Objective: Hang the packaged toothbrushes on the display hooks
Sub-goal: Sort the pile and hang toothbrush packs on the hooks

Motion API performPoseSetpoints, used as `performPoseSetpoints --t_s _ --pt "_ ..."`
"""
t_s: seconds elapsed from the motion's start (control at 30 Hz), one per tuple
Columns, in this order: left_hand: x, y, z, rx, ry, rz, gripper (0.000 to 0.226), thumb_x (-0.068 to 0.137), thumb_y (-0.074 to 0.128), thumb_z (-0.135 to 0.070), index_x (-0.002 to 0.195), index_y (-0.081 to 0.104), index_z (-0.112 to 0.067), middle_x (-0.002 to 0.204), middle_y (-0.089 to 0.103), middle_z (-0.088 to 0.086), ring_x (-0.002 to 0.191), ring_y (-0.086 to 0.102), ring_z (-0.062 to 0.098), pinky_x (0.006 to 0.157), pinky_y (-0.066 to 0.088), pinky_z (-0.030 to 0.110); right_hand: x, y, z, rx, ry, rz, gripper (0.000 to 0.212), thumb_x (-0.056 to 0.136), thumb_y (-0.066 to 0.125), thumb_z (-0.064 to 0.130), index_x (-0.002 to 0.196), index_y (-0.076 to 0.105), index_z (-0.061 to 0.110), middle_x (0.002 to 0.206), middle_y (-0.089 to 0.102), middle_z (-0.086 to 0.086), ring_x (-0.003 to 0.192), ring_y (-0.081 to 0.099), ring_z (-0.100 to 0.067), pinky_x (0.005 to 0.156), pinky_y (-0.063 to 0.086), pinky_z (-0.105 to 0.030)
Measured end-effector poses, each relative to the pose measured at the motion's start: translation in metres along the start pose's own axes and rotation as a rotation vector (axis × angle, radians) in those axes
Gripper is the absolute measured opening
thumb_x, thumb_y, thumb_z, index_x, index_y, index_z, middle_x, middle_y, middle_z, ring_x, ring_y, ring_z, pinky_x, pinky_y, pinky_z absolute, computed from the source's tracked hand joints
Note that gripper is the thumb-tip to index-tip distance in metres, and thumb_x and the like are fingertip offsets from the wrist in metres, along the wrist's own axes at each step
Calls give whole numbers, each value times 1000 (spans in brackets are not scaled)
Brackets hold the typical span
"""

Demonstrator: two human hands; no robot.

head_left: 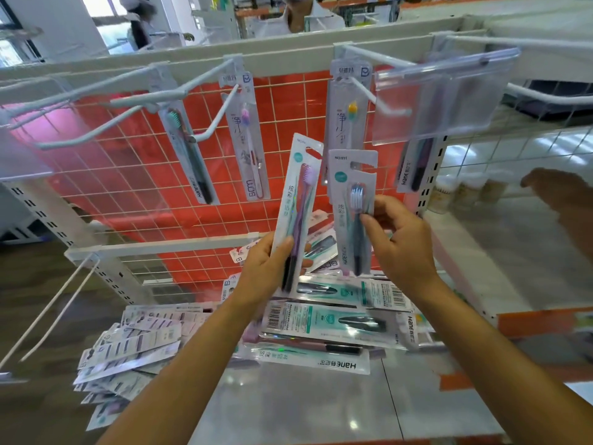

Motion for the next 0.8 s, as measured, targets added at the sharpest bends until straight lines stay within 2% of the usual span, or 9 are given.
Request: performPoseSetpoints --t_s 0.13,0.23,0.33,0.47,0.57,0.67,0.8 --pt "-3 0 1 -129 -68 -27 23 103 45 -26 113 62 -15 90 74 2 78 72 19 67 57 33 2 5 5 71 9 -23 22 94 58 9 110 60 24 96 62 21 88 64 1 75 53 -15" --pt "-5 2 1 -160 -95 -30 22 101 48 -29 108 66 -17 83 72 -1 79 67 19 71 54 37 5 10 3 197 90 -44 18 94 57 9 102 62 24 92 66 16 86 65 -3 77 55 -21" --pt "-7 5 2 -246 -135 -16 27 99 50 -30 114 66 -13 95 74 8 90 69 27 79 55 42 8 17 -7 293 218 -65 20 94 58 10 97 63 29 89 69 9 85 66 -11 82 57 -34" --pt "-9 11 -4 -324 -158 21 31 99 48 -29 120 63 -11 107 72 13 100 68 32 89 54 49 2 29 -27 366 361 -50 13 94 59 16 104 67 19 86 69 -2 87 65 -30 82 55 -53" --pt "-11 17 -9 -337 -148 61 30 101 45 -27 121 62 -14 110 72 12 100 69 28 89 56 47 -3 35 -35 407 438 -45 19 94 60 14 112 65 13 96 70 -15 94 66 -36 81 55 -54" --pt "-13 22 -10 -329 -145 96 31 100 45 -26 124 61 -15 111 72 12 100 69 28 87 57 43 -6 39 -35 440 484 -25 22 94 59 13 115 65 12 99 71 -15 96 67 -34 83 56 -51" --pt "-15 29 -7 -296 -149 120 25 101 44 -25 114 64 -15 93 75 3 87 71 22 77 58 37 -8 39 -32 453 495 -13 21 94 58 11 114 66 10 100 72 -12 95 69 -28 84 56 -49"
Point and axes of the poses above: each hand's wrist, its own x-axis towards the middle knuckle, its own y-axis out of the palm, z = x × y, the point moved 8 cm from there along x, towards the middle knuckle
